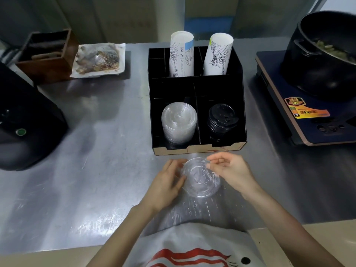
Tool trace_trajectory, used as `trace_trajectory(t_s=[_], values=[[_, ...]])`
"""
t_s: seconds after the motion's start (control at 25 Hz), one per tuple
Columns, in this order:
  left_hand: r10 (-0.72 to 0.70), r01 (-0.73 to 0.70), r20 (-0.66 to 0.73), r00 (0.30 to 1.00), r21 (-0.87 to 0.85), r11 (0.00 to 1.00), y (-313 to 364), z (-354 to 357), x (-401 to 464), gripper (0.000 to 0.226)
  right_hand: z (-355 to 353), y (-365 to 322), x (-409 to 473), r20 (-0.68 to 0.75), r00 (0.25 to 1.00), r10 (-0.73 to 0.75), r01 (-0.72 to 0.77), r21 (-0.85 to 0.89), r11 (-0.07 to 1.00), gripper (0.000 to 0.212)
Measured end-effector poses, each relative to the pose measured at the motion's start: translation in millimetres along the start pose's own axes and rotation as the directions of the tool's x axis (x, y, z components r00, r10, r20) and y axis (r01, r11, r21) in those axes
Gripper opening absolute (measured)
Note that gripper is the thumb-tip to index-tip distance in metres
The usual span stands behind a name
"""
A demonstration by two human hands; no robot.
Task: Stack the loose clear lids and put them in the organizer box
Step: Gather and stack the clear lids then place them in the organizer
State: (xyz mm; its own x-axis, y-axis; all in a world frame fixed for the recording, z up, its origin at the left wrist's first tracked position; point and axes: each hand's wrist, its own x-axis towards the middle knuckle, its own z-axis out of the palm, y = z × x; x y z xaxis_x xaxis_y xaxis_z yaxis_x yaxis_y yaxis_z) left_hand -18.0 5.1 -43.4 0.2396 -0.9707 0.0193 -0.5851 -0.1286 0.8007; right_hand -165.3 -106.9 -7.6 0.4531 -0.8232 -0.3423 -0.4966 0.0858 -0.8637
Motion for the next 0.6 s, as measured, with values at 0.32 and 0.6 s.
trace_trajectory(t_s=[0.32,0.6], values=[[0.063,-0.066,-0.189,0.980,-0.006,0.998,17,-32,22,0.039,-6,-43,21,-0.004,0.998,-0.060,0.060,0.051,0.997,0.013],[0.077,-0.074,-0.125,0.989,0.026,0.997,23,-47,34,0.081,-7,-73,42,-0.045,0.995,-0.087,0.090,0.067,0.994,0.012]])
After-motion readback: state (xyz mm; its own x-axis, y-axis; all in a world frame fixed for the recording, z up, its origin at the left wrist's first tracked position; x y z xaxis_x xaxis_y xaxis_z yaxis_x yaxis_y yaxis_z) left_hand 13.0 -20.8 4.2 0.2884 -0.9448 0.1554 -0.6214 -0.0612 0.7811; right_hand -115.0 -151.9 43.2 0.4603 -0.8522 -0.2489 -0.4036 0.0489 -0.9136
